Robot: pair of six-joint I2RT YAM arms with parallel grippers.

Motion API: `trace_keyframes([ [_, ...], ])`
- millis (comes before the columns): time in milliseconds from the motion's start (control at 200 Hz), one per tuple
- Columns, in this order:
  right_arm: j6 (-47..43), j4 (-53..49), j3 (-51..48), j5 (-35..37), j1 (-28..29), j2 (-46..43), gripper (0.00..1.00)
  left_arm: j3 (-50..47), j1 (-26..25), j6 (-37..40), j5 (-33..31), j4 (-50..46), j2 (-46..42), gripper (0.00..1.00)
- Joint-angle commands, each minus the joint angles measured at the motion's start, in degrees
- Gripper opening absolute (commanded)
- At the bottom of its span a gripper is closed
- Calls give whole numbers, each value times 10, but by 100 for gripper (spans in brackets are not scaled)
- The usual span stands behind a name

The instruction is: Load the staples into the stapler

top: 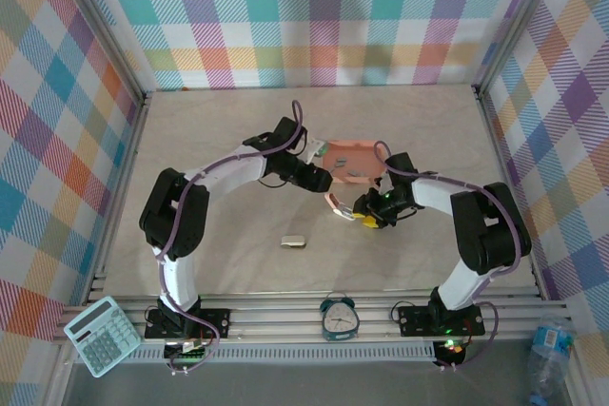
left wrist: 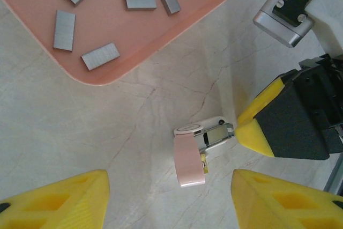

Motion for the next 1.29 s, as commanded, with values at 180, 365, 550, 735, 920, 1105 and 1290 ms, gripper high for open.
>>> trace_keyframes([
  [180,-12,29,11,-10,1,25,38,8,-16,-64,9,-28,37,62],
  [365,-15,26,13,-4,1,35,38,28,-33,-79,20,-37,52,62],
  [550,-14,30,9,0,1,44,38,38,-51,-92,43,-20,46,61],
  [735,-13,40,9,-2,1,55,38,42,-74,-121,74,18,43,61],
  [920,-14,47,8,-5,1,50,38,48,-98,-128,86,32,44,61],
  [1105,-14,40,-4,-1,1,-6,39,38,-80,-133,26,36,16,61],
  [1290,-20,-4,-10,12,-2,-55,40,10,-54,-147,-11,43,-1,59],
])
